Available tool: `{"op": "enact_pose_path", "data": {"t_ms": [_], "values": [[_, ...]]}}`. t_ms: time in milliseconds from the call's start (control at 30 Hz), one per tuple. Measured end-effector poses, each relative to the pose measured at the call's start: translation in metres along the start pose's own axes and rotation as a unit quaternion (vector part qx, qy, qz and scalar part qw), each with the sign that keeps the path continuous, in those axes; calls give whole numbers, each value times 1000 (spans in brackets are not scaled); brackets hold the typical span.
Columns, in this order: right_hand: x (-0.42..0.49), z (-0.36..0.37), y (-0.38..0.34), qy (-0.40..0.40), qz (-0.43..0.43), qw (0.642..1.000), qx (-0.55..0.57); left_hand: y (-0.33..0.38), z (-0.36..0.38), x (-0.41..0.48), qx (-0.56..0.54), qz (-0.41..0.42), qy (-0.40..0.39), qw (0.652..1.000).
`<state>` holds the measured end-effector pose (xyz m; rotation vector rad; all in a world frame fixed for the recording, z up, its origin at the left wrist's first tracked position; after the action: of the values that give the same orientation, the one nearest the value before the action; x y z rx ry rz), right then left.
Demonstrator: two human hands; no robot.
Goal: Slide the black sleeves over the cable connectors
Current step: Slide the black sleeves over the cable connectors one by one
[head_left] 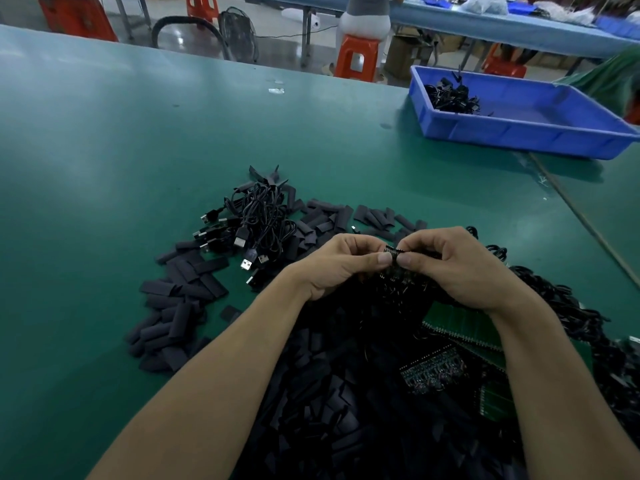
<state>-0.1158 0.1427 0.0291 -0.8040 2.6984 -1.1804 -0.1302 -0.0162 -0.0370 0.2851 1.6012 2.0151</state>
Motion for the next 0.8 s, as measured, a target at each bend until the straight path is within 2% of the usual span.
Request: {"op": "enact_pose_path", "data": {"t_ms": [233, 367, 467, 567, 633, 800], "values": [[-2, 1, -4, 101, -16, 994, -31, 5, 2, -2, -36, 12, 13, 999], [-2, -2, -9, 51, -24, 998, 2, 0, 7, -2, -88, -2, -18, 996], [-3, -10, -6, 69, -3, 997, 27, -1, 7, 0, -121, 3, 0, 993], [-5, -15, -5, 138, 6, 990, -19, 3, 3, 0, -176, 23, 77, 981], [-8, -17, -10, 206, 2, 975, -83, 10, 1, -4, -195, 70, 116, 971], [-20, -20, -27, 368, -9, 904, -217, 43, 3, -27, -178, 235, 187, 937]]}}
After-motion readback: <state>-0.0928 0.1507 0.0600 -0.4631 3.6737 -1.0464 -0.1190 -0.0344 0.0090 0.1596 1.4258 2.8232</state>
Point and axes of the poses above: each hand's wrist, its own x-axis towards the middle knuckle, its own z-axis out of the palm, y = z × x, the point moved 4 cm from there along x, towards the middle knuckle, and after that the axes turned 7 degrees about -z, right-handed, at the moved point
